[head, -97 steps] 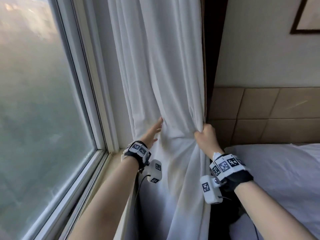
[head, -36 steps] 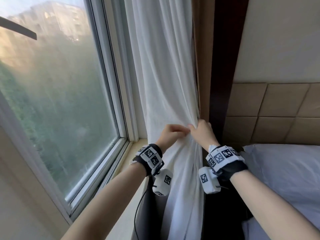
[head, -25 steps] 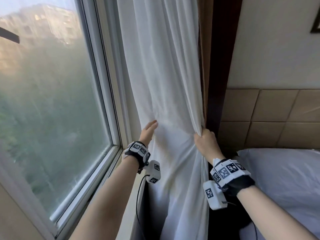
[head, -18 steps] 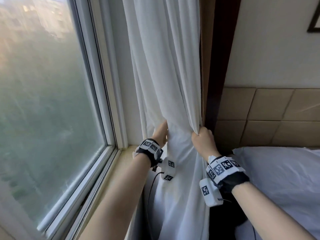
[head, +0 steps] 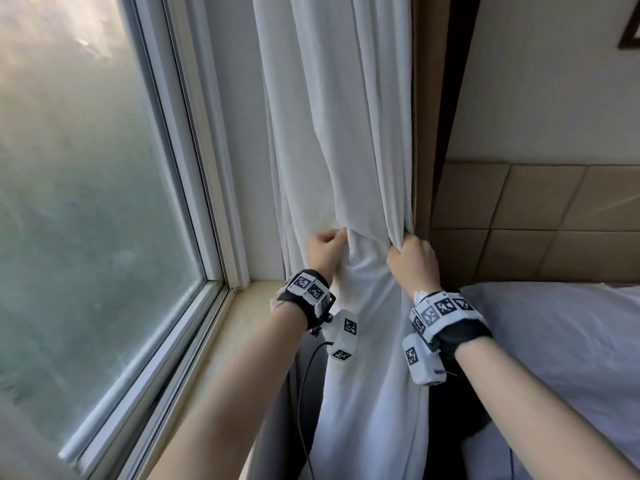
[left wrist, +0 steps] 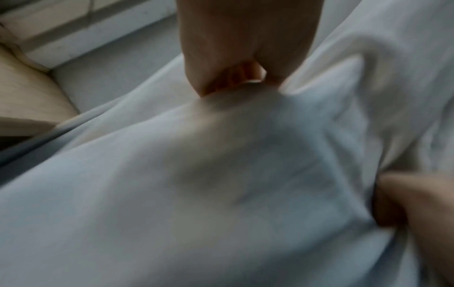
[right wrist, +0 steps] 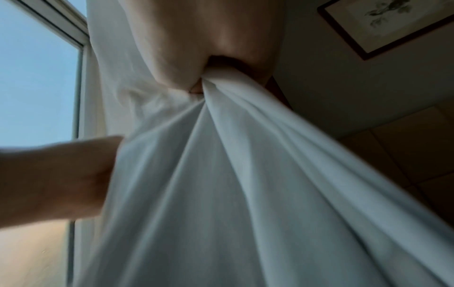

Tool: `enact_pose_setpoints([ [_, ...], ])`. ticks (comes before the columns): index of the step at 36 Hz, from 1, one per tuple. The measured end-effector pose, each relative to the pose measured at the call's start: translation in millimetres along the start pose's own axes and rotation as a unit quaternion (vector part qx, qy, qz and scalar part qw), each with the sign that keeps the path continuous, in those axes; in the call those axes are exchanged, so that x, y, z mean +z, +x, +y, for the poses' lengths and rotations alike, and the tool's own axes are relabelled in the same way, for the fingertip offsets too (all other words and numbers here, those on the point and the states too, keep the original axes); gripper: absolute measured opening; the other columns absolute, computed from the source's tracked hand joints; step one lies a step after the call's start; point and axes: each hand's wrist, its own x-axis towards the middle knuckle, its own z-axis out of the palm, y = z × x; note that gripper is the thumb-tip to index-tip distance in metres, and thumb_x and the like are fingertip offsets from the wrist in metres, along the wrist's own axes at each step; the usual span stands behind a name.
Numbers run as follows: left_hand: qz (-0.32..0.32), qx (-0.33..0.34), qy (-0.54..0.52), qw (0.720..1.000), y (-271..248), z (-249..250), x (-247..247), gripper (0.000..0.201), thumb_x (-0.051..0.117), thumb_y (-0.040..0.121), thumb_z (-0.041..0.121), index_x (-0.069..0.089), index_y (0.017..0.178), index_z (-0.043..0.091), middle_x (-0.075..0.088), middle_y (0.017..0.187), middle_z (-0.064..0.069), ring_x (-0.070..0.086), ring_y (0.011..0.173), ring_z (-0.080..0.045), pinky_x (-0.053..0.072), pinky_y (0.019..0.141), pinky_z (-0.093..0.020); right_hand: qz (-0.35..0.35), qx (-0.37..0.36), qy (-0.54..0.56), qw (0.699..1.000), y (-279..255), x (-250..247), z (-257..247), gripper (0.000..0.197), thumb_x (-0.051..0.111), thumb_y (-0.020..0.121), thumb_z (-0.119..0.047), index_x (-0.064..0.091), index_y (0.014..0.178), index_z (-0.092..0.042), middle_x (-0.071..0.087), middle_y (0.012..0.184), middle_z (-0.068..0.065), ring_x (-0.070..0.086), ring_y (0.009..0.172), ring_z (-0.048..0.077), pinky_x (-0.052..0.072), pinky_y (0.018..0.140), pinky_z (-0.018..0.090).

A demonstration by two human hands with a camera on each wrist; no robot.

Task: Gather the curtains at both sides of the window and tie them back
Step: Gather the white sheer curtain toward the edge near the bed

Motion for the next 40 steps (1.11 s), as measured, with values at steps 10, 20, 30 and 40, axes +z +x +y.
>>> enact_pose_setpoints([
  [10,0.099,0.198,0.212,0.952,-27,-7,-34,0.017,0.044,0.098,0.015,0.038,0.085,0.006,0.044,0.070,-0.003,0.039,0.059,-0.018,0.033,0.057,-0.035,-0.007,0.019,-0.003,1.000,2,-4,-1,0.030,0.042,0.093,-0.010,0.057,0.117,0.001,0.057,0.110,0.032,0.054,0.102,0.051,0.048,0.083,0.047],
  [20,-0.015,0.232,0.240,0.943,-87,15,2,0.020,0.057,0.080,0.001,0.039,0.081,0.009,0.046,0.068,-0.002,0.036,0.056,-0.011,0.031,0.050,-0.021,-0.133,0.008,0.072,0.988,-22,-3,-20,0.040,0.047,0.088,-0.004,0.053,0.127,-0.001,0.055,0.125,0.027,0.050,0.118,0.043,0.044,0.097,0.039],
  [30,-0.223,0.068,0.166,0.958,-92,15,-6,0.046,0.057,0.079,-0.011,0.063,0.121,0.008,0.064,0.117,-0.004,0.060,0.106,-0.015,0.050,0.095,-0.030,-0.211,0.075,0.270,0.937,-25,-18,-23,0.033,0.054,0.087,-0.036,0.059,0.108,-0.012,0.060,0.105,0.004,0.057,0.097,0.021,0.042,0.084,0.034],
  [40,-0.031,0.072,0.153,0.985,-52,0,-44,0.027,0.057,0.087,-0.001,0.071,0.109,0.005,0.070,0.109,-0.007,0.062,0.101,-0.014,0.045,0.091,-0.022,-0.127,-0.004,0.099,0.987,-24,-9,-9,0.035,0.045,0.097,-0.028,0.059,0.118,-0.003,0.059,0.113,0.025,0.055,0.105,0.043,0.046,0.088,0.039],
])
